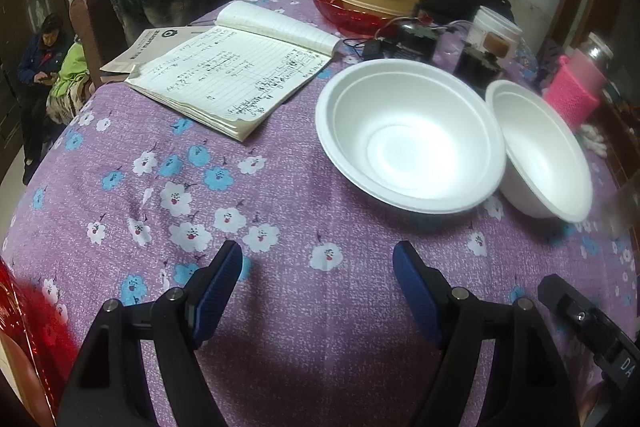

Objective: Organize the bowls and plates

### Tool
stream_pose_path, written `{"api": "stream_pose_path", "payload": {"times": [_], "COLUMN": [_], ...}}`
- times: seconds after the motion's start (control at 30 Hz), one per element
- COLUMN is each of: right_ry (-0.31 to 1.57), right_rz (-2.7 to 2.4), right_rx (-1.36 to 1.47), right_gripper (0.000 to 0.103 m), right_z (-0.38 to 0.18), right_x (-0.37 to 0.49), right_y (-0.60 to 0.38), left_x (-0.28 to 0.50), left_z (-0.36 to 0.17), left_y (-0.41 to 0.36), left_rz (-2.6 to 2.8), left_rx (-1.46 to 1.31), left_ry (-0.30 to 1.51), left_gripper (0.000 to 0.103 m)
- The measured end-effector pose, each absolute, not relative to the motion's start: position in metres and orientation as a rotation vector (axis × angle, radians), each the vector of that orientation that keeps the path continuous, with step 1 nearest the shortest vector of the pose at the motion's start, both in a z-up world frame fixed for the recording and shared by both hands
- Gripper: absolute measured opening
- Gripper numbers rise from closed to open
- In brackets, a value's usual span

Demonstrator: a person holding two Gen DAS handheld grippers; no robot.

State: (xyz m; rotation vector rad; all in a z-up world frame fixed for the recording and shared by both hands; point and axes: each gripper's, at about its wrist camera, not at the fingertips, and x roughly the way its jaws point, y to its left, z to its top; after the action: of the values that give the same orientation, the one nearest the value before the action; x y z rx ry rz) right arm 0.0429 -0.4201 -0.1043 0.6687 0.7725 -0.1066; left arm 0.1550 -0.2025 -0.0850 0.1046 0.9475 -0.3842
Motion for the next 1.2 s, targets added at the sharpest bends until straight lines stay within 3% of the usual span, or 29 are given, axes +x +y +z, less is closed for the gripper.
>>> {"api": "stream_pose_path", "payload": {"times": [1.2], "right_ry": [0.798], "right_rz": [-0.076], "right_rx": [0.749], "right_gripper": [0.045], "right_z": [-0.115], "right_x": [0.04], "right_y": [-0.432], "left_x": [0.145], "left_z": [-0.094], "left_y": [-0.212], "left_rz": [-0.491], "left_rx": [0.109], "left_ry": [1.015], "left_gripper": [0.078]}}
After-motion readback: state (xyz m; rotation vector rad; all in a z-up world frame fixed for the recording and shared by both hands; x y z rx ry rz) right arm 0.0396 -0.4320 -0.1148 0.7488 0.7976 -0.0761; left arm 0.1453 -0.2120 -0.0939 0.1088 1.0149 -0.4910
